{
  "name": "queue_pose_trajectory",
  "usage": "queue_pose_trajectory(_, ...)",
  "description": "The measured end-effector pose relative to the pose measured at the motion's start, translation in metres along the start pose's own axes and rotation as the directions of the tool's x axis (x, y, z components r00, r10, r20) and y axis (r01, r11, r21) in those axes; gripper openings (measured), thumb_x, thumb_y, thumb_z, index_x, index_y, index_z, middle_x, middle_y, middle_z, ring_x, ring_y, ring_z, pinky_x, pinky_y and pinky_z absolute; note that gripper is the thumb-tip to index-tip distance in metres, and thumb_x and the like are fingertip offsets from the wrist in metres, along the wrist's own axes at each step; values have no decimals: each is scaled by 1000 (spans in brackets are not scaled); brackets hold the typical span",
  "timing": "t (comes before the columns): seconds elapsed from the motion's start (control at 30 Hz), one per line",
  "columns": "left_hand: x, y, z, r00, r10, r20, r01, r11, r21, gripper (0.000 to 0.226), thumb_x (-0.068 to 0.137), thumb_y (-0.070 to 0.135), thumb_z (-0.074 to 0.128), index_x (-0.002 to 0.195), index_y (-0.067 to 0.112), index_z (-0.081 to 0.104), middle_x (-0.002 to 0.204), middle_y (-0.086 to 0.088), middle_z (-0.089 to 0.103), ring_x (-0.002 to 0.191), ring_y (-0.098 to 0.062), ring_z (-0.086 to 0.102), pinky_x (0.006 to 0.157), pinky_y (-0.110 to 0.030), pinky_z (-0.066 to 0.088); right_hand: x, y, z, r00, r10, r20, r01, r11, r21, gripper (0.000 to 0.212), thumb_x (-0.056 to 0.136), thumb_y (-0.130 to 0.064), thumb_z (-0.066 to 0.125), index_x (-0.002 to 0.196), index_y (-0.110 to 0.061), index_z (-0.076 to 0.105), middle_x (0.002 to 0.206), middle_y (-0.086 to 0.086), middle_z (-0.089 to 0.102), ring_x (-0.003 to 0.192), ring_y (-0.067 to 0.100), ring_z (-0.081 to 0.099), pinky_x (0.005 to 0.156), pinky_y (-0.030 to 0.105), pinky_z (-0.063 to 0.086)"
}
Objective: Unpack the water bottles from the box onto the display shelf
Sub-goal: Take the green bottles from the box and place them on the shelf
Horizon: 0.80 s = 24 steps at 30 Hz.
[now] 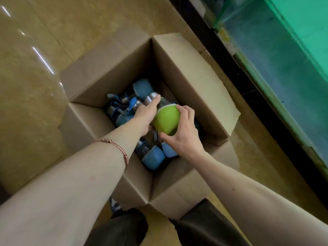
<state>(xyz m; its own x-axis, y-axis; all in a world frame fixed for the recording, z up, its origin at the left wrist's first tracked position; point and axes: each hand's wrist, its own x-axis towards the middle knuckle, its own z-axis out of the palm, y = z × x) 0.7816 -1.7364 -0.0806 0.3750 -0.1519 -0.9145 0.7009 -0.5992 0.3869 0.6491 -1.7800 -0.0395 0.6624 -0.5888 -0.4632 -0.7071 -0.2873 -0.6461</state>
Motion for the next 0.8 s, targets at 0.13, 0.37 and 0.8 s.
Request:
queue_pose_trajectory(0.13, -44, 7, -12, 997, -74, 5, 74, 992, -99, 118, 35, 66, 76, 136, 14, 43, 120, -10, 63, 92, -30, 68, 73, -49, 57, -39, -26, -28, 999, -4, 40, 1, 997, 77, 87, 69, -30, 80, 140, -18, 30, 141, -2, 22, 118, 14, 41, 88, 21, 36)
queue_pose_trajectory(0.37, -158, 31, -26, 997, 32, -65, -36, 997, -62, 77, 66, 49, 77, 126, 12, 46, 117, -7, 63, 93, -24, 67, 80, -40, 57, -99, -92, -89, 980, 125, 157, -151, 974, 170, 98, 70, -38, 81, 145, -17, 21, 139, 4, 29, 125, 18, 38, 99, 25, 34)
queue_pose_trajectory(0.8, -369, 110, -81, 853, 425, 304, -450, 893, 16, 88, 50, 49, 82, 124, 13, 52, 120, -10, 61, 94, -19, 67, 72, -28, 54, -222, -234, -187, 979, 203, -25, -184, 928, 325, 91, 60, -31, 87, 134, -15, 36, 120, 2, 51, 106, 16, 52, 82, 26, 47)
